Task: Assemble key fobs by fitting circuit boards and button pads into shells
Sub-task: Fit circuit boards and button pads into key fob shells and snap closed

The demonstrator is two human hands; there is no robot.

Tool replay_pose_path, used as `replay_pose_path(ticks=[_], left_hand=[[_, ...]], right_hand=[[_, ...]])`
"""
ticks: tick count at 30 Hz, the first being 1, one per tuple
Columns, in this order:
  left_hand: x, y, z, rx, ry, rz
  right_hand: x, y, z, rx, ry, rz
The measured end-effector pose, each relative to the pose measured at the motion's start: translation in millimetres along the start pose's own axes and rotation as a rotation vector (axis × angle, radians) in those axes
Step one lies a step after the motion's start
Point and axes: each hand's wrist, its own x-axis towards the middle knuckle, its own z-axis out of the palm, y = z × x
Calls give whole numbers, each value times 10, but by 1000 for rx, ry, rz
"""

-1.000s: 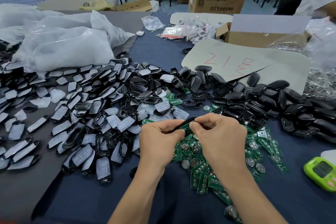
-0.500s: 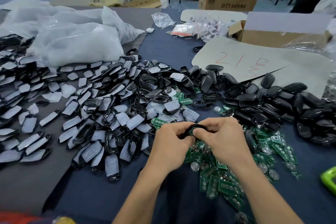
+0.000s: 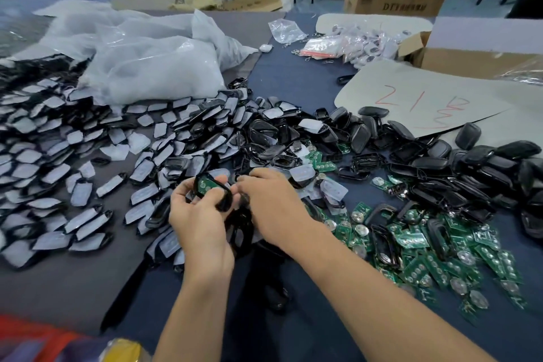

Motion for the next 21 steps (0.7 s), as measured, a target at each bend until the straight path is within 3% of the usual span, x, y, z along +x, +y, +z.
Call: replay_pose_path(ticks=[2,5,7,9,11,13,21], left_hand=[[28,17,-53,6,-5,4],[67,9,-116,18,0,11],[95,-21,-126,53,12,8],[94,-62,-102,124,-14,1],[49,-126,-45,250,-102,-16],[-48,-209,38,351,-203,-65],[-601,-533,386,493,-440,-156]], right_hand=[[59,-2,60,-230,-18,-100],[33,33,66,-228,59,-50],[-59,38,-16,52,170,119],[-176,77,-145,499,255,351],[-326,128,-291,999,322,533],[-492,150,-417,1322,347,626],[-807,263,-600,1714,502,858]])
